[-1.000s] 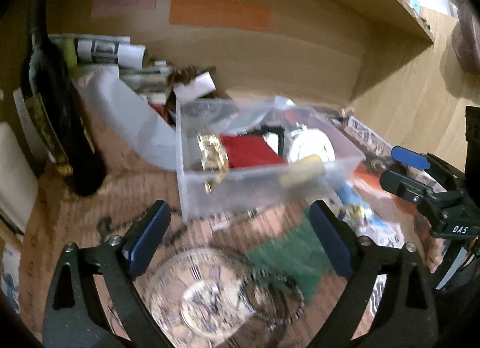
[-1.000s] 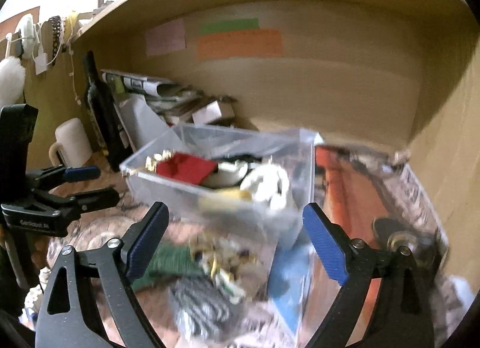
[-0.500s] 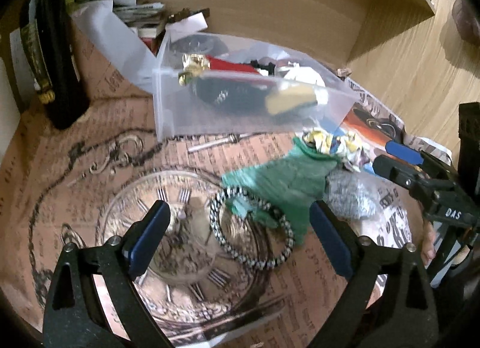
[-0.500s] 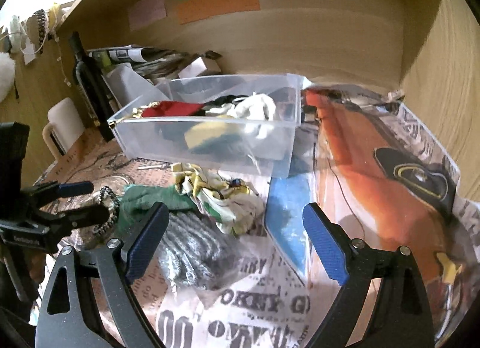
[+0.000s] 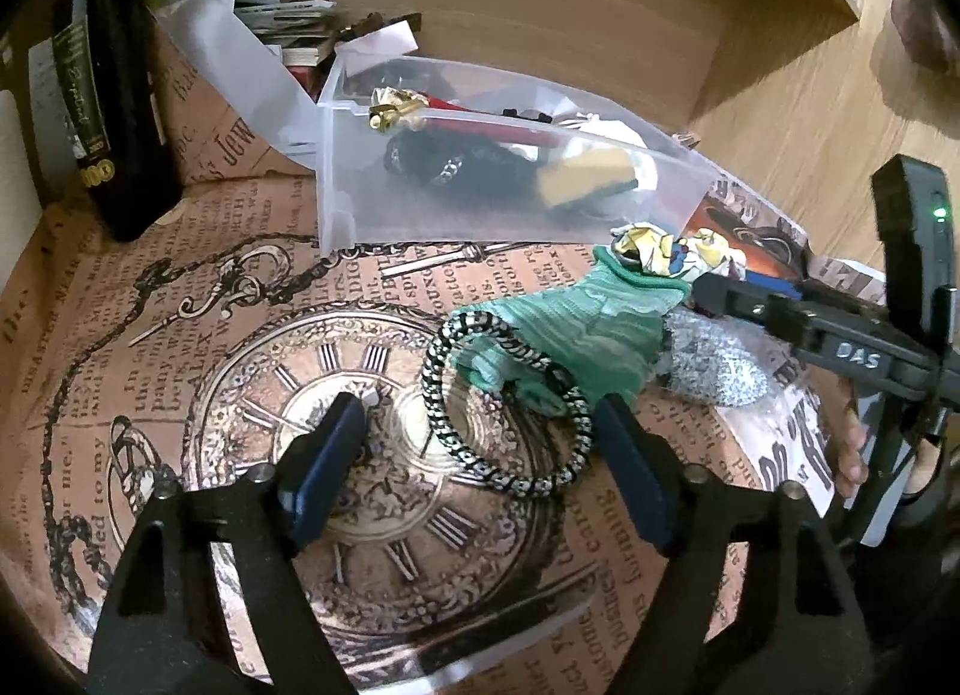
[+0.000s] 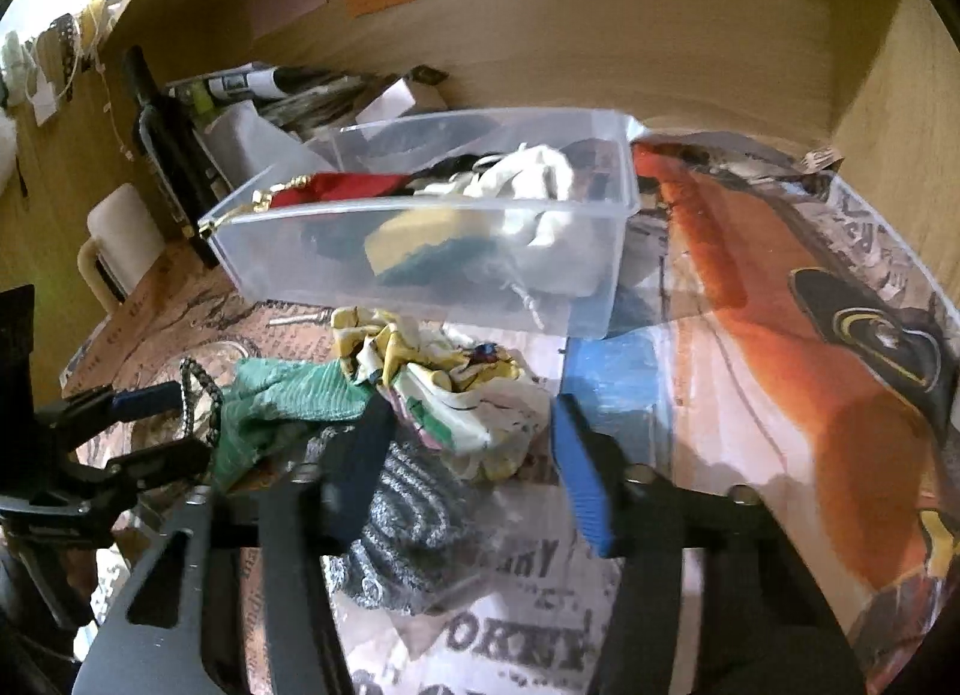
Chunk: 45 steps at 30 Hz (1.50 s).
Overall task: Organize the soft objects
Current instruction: 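Grasp the beaded bracelet with the left gripper while the right gripper grasps the yellow patterned cloth, then carry the bracelet and cloth into the clear box and open both grippers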
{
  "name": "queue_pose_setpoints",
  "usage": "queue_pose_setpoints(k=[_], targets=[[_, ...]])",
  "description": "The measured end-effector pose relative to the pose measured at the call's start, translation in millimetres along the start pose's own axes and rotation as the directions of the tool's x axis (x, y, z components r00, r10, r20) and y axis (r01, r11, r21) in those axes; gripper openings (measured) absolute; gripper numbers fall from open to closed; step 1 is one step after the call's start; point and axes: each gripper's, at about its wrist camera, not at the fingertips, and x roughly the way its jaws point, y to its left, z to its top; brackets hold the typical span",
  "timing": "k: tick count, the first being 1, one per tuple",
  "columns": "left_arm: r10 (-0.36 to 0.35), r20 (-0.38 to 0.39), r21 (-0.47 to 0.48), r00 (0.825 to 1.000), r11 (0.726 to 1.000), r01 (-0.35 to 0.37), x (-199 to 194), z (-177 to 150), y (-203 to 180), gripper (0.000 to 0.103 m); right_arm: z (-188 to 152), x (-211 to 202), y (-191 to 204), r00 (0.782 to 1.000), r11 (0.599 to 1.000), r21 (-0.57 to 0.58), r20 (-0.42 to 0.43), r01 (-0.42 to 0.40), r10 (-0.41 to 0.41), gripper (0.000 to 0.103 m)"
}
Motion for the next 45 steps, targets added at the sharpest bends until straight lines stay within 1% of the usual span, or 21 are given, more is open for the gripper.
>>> queue_pose_setpoints(k=[1,2,3,4,5,7,9,13,18,21,27,31,37,42,45], targets=[[-0.003,0.001,0.000,1.000,1.000,0.003,0,0,0,0.071,0,2,0,1.000,1.000,-0.002,-0.005,-0.005,0.005,0.038],[-0.007,0.003,0.002,1.000,1.000,0.007,0,0,0,0.066,0,3,1,1.000,1.000,-0.006,-0.009,-0.006,0.006,0.032],[-0.012,0.003,0.004,1.000,1.000,0.012,1,0,-1,0.059,-1,3,1,1.000,1.000,-0.010,-0.010,-0.006,0.006,0.030],[-0.017,0.002,0.008,1.000,1.000,0.017,1,0,-2,0.056,-1,3,2,1.000,1.000,-0.014,-0.008,-0.007,0.007,0.027],[-0.021,0.001,0.011,1.000,1.000,0.021,2,1,-2,0.050,-1,3,2,1.000,1.000,-0.018,-0.006,-0.007,0.007,0.024],[-0.025,0.002,0.013,1.000,1.000,0.025,3,1,-2,0.046,-1,3,4,1.000,1.000,-0.024,-0.001,-0.002,0.002,0.020],[-0.032,0.001,0.010,0.999,0.999,0.032,3,2,-2,0.038,-1,3,3,1.000,1.000,-0.025,0.005,0.001,0.000,0.018],[-0.037,-0.002,0.005,0.999,0.999,0.037,1,3,0,0.029,0,0,0,1.000,1.000,-0.019,0.020,-0.002,0.003,0.015],[-0.031,0.018,-0.006,0.999,1.000,0.031,-7,6,3,0.024,3,-9,-1,0.999,1.000,-0.015,0.055,-0.002,0.003,0.013],[-0.024,0.043,-0.006,0.999,1.000,0.025,-15,10,5,0.024,6,-17,1,0.997,1.000,-0.019,0.082,0.003,-0.002,0.013],[-0.005,0.113,0.009,0.994,1.000,0.004,-34,29,2,0.024,15,-35,5,0.989,1.000,-0.025,0.146,0.002,0.001,0.013],[0.008,0.170,0.023,0.985,1.000,-0.012,-45,46,-1,0.024,25,-50,10,0.980,0.999,-0.036,0.201,0.004,0.003,0.013],[0.022,0.228,0.044,0.974,0.999,-0.032,-49,74,-6,0.024,44,-67,13,0.959,0.999,-0.051,0.284,0.005,0.010,0.013],[0.028,0.259,0.060,0.966,0.997,-0.045,-48,93,-10,0.024,60,-66,19,0.946,0.998,-0.062,0.324,0.006,0.015,0.013],[0.025,0.275,0.069,0.961,0.997,-0.046,-46,106,-12,0.024,70,-61,20,0.942,0.998,-0.068,0.335,0.013,0.011,0.013]])
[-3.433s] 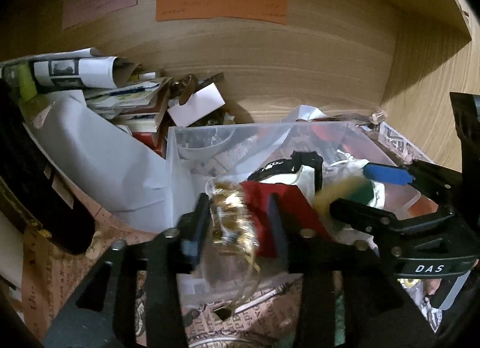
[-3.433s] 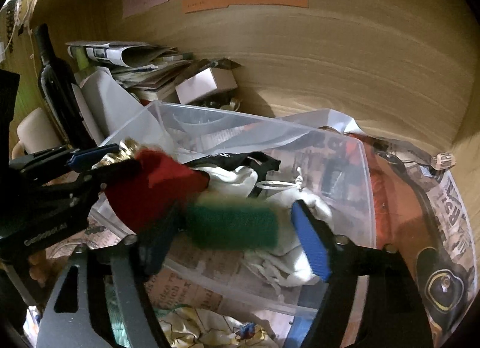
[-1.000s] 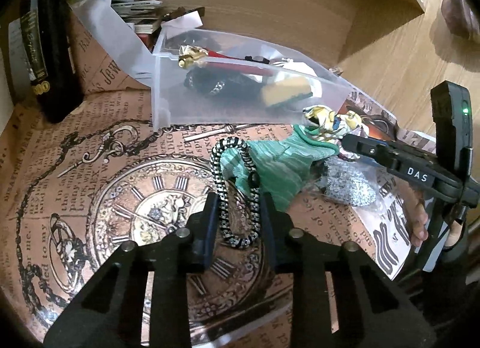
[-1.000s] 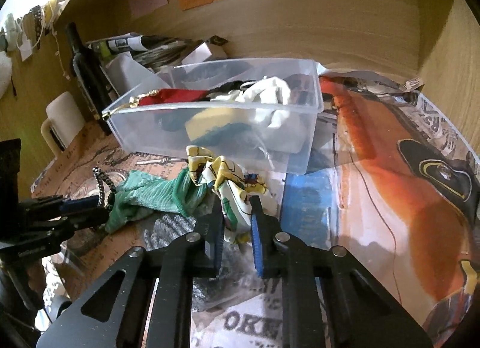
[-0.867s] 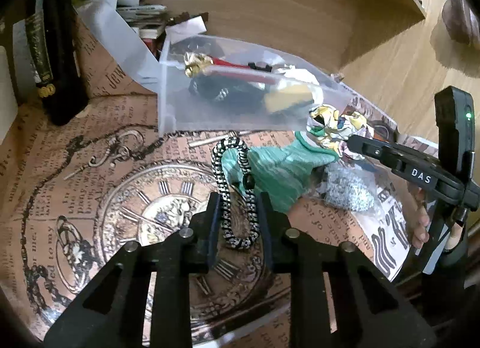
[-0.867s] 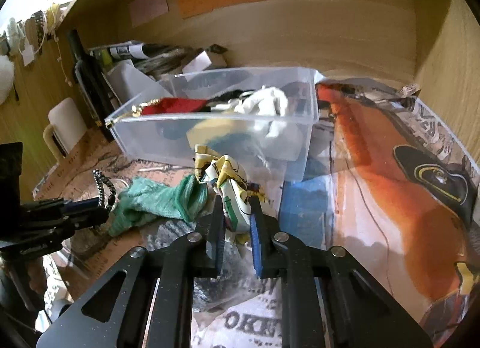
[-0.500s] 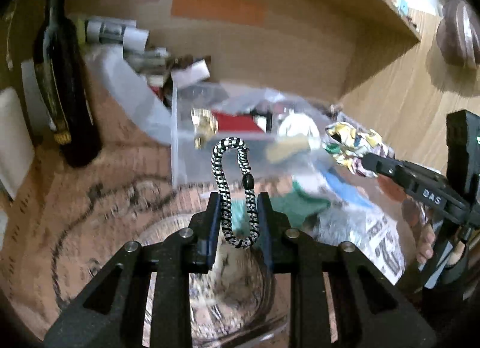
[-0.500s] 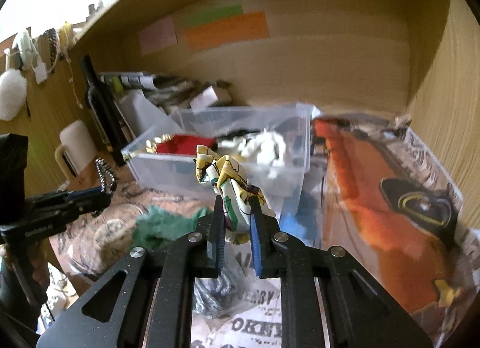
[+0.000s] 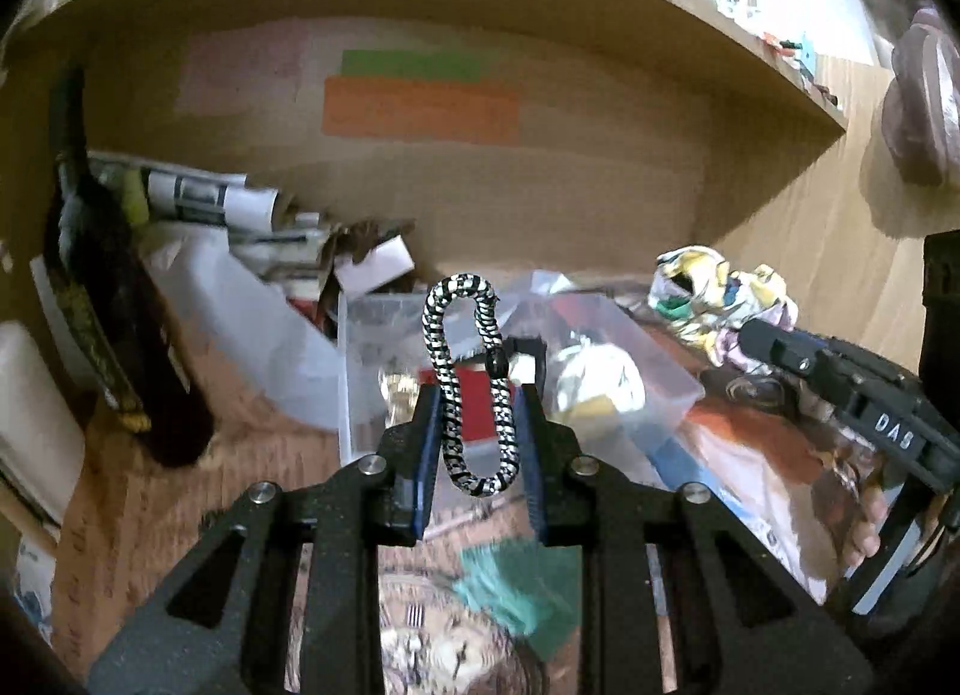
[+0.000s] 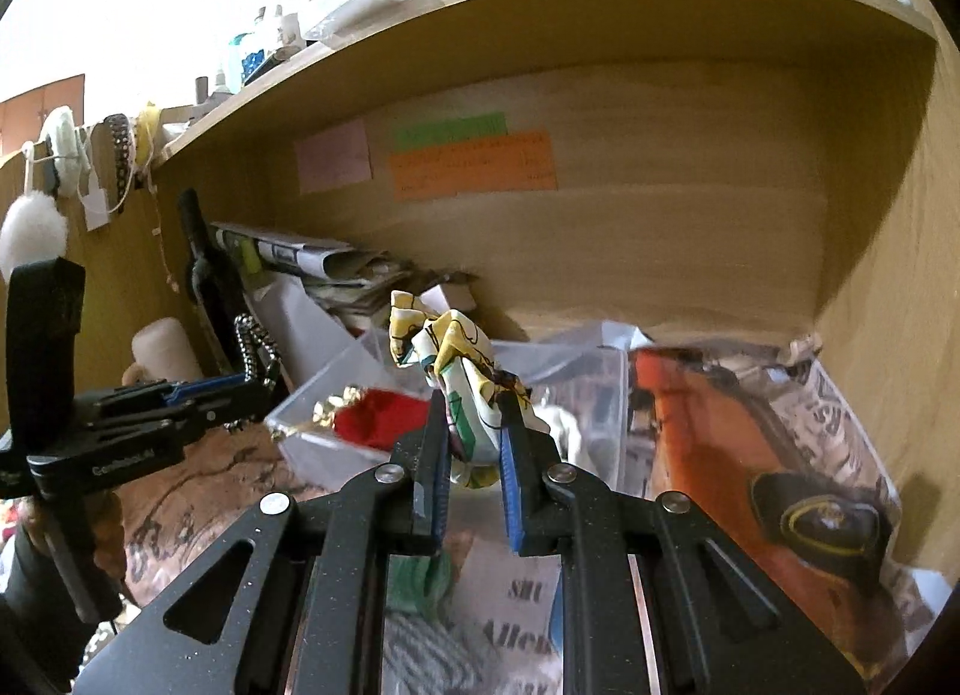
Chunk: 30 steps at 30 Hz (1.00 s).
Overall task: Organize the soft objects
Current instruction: 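Carry the bracelet and cloth into the clear box and open both grippers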
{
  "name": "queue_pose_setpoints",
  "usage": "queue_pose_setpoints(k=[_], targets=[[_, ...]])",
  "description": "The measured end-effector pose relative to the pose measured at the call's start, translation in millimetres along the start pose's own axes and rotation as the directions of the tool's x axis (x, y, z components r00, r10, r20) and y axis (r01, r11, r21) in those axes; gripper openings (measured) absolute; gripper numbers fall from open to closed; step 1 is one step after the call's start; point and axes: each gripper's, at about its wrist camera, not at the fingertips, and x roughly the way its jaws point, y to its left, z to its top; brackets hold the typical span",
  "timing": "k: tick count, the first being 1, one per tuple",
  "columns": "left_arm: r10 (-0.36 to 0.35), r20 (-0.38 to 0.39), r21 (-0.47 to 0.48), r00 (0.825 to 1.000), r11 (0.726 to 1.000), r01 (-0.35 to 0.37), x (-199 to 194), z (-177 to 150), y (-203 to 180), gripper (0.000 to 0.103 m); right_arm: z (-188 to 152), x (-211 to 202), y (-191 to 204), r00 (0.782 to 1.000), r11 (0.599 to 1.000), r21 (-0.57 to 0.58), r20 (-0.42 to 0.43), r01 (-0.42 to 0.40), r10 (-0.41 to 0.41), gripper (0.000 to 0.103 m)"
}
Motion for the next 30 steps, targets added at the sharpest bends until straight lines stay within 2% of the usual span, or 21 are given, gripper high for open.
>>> queue_pose_setpoints(k=[9,18,22,27,30], targets=[[-0.015,-0.029,-0.003,0.999,1.000,0.015,39,24,0,0.024,7,34,-7,0.999,1.000,0.000,-0.034,0.021,-0.021,0.013],[-0.054,-0.168,-0.037,0.984,0.998,0.049,102,19,4,0.024,5,82,-16,0.991,0.998,-0.008,-0.121,0.064,-0.065,0.013],[-0.056,-0.206,-0.035,0.977,0.998,0.050,119,16,2,0.024,0,97,-17,0.984,0.997,-0.017,-0.162,0.071,-0.073,0.013],[-0.044,-0.227,-0.040,0.973,0.999,0.036,131,14,3,0.033,-6,107,-16,0.976,0.997,-0.037,-0.204,0.071,-0.077,0.013],[-0.039,-0.225,-0.046,0.973,0.998,0.030,131,11,6,0.042,-8,112,-15,0.972,0.998,-0.032,-0.228,0.057,-0.063,0.020]])
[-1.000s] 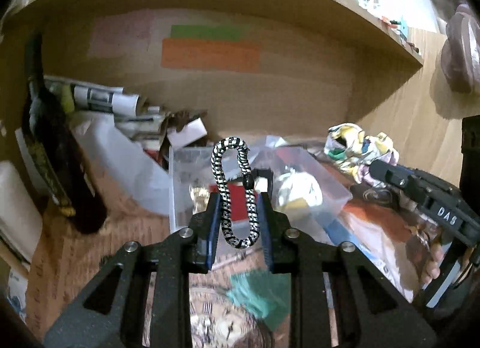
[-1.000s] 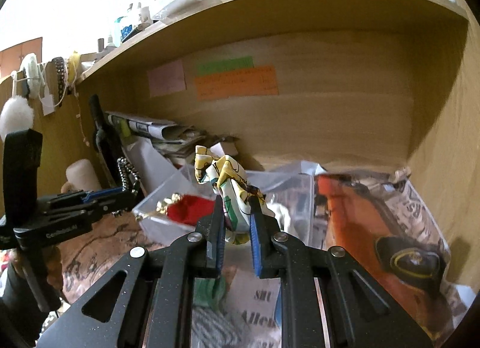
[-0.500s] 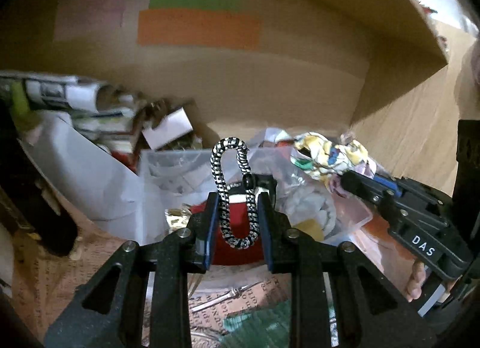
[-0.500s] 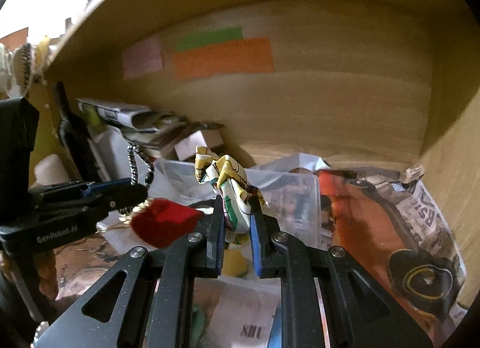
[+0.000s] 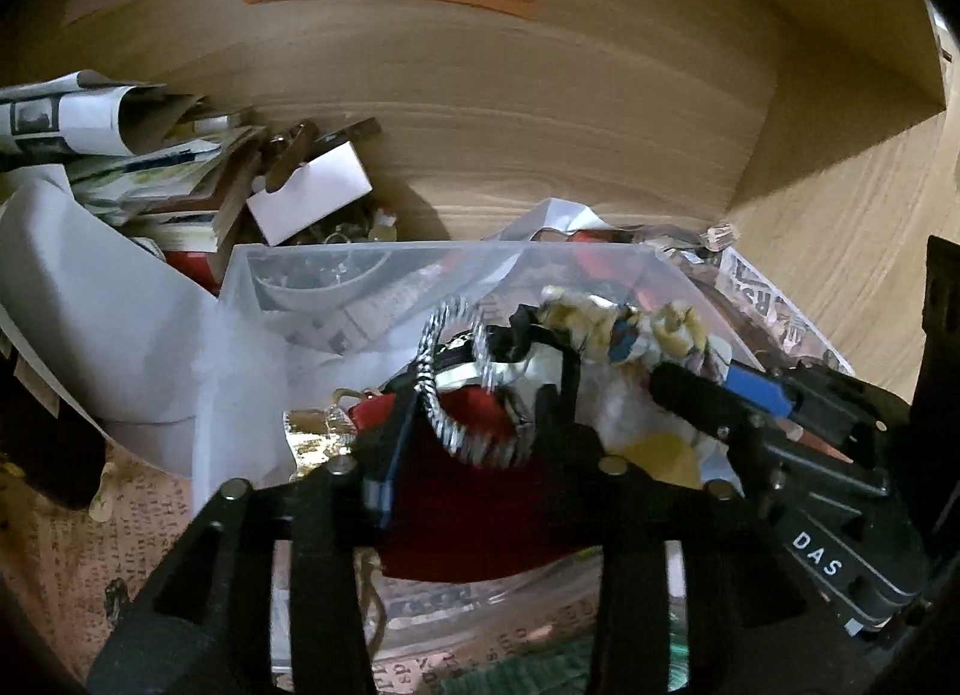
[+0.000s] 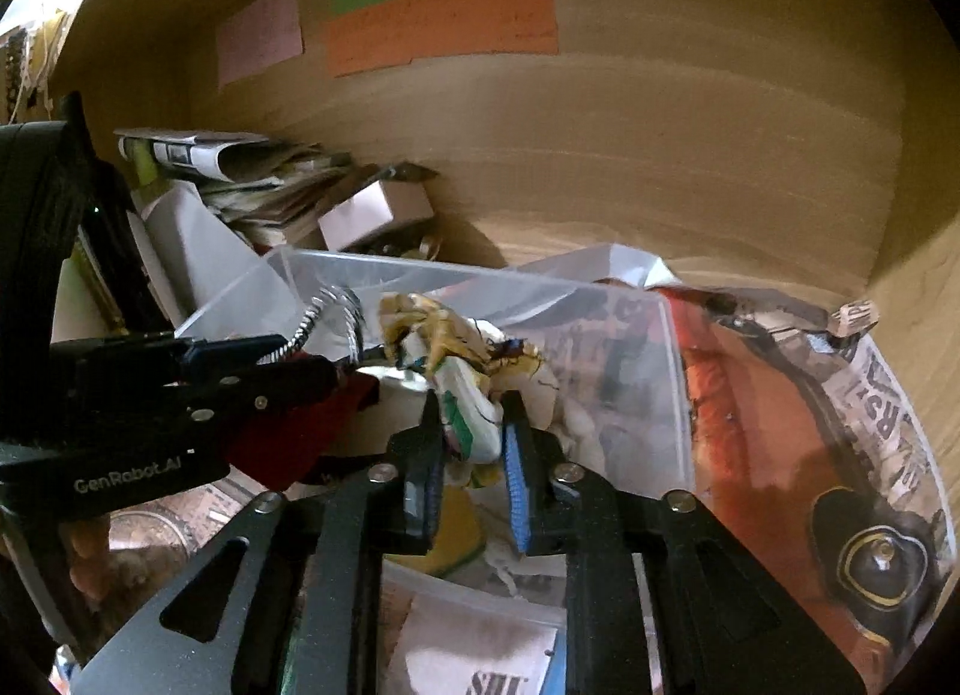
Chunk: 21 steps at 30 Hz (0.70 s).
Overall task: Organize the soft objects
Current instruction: 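Carry the bracelet and cloth into the clear box and open both grippers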
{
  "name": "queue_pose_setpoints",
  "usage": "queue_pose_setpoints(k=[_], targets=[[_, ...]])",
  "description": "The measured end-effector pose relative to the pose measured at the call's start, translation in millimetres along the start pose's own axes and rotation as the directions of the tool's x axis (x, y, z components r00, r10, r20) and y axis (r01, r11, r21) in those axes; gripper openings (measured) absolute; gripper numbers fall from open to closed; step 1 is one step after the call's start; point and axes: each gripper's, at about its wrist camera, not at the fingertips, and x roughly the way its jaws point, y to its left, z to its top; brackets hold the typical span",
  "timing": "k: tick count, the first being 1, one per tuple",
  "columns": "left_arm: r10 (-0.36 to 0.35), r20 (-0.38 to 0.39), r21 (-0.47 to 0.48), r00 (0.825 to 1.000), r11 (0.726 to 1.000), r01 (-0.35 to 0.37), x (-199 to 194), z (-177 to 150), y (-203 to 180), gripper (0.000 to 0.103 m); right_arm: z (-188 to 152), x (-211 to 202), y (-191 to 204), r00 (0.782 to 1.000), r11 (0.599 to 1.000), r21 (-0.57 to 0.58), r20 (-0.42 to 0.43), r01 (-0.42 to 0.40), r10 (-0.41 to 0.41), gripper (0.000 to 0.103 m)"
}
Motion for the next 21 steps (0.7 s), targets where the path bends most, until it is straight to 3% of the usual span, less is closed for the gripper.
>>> queue_pose_setpoints(k=[10,15,21], targets=[[0.002,0.062,0.017,0.998,1.000,-0.003,-28,-1,0,0.056,1,-13,-1,0.999,0.999,0.023,-0.003,-0.041,0.041,0.058],[0.005,0.122,0.038,0.992,0.999,-0.009,-56,-5,-4,0.067,3,-36,2,0.998,0.999,0.018,0.044,-0.051,0.051,0.061],[-0.009,0.165,0.050,0.986,0.999,0.001,-87,-18,-6,0.075,-2,-68,7,0.993,0.998,0.001,0.101,-0.058,0.058,0.076]])
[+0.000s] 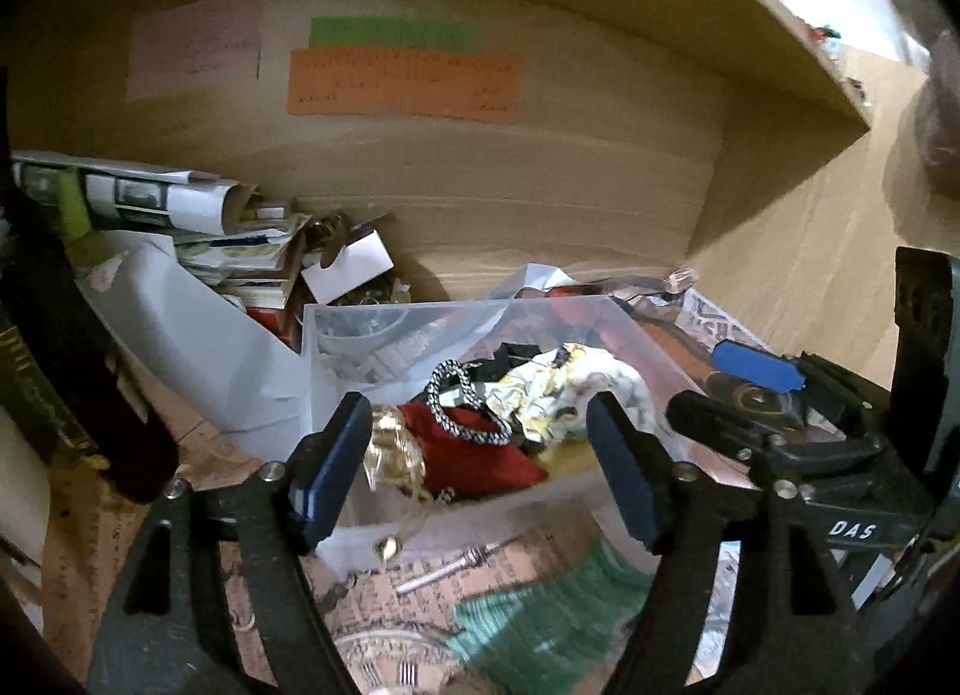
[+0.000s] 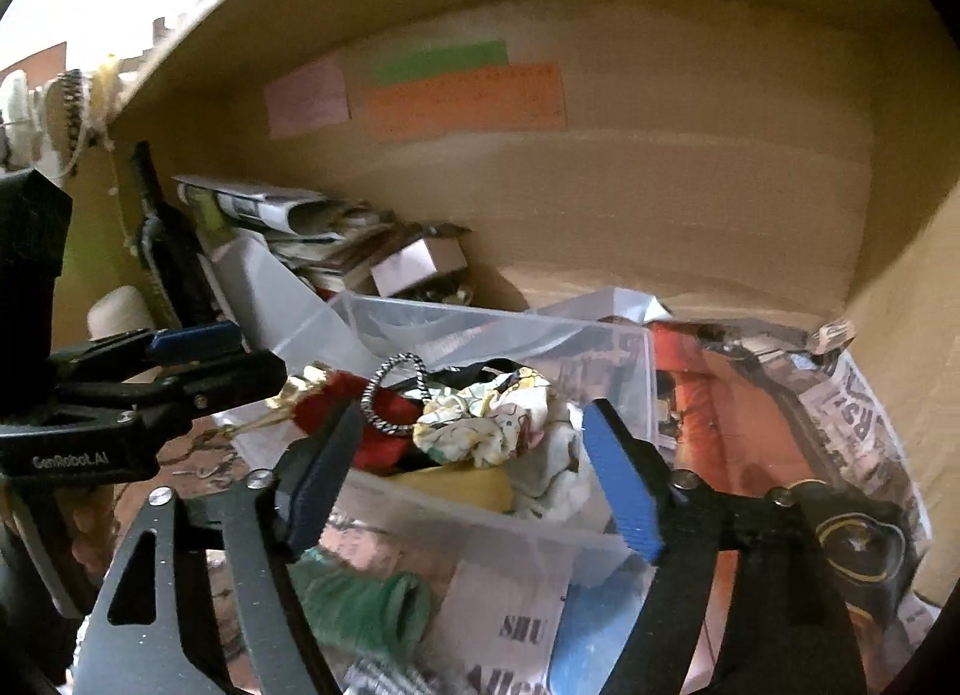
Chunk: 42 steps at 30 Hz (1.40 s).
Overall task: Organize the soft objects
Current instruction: 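Carry the bracelet and cloth into the clear box and open both grippers, then grasp the grey knit glove with the right gripper while the left gripper grasps the green knit cloth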
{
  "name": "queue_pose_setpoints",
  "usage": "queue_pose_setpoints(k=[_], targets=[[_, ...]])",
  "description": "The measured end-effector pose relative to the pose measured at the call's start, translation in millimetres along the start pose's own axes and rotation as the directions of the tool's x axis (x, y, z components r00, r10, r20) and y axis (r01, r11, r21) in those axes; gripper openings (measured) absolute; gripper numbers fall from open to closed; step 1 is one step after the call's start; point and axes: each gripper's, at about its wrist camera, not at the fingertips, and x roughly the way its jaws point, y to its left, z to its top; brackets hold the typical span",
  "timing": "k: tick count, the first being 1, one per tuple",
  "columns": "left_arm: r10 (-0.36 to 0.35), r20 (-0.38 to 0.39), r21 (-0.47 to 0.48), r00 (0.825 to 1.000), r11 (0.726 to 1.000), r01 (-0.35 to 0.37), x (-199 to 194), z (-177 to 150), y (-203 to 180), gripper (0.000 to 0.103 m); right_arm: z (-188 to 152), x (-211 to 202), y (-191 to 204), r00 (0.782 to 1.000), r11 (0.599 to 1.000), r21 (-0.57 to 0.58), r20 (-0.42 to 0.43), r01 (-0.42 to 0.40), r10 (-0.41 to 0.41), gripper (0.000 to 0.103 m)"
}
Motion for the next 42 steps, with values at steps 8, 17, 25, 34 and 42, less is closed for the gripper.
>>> queue_pose_setpoints(k=[8,17,25,34,42], targets=[[-0.025,-0.041,0.029,0.999,0.999,0.026,-15,-29,-9,0.080,-20,-28,8,1.000,1.000,-0.012,0.008,0.009,-0.009,0.082],[-0.049,-0.156,0.024,0.987,0.998,0.053,-6,-69,-19,0.080,-56,-35,10,0.998,1.000,0.010,-0.064,-0.015,0.016,0.082],[-0.054,-0.243,-0.025,0.969,0.998,0.049,13,-96,-17,0.080,-88,-25,12,0.987,0.997,0.053,-0.153,-0.050,0.057,0.082],[-0.057,-0.253,-0.061,0.966,0.997,0.043,25,-106,-16,0.076,-109,-4,15,0.968,0.996,0.065,-0.239,-0.062,0.076,0.082],[-0.063,-0.237,-0.010,0.970,0.998,0.062,24,-104,-22,0.048,-114,-5,23,0.972,0.999,-0.002,-0.233,-0.033,0.031,0.058]])
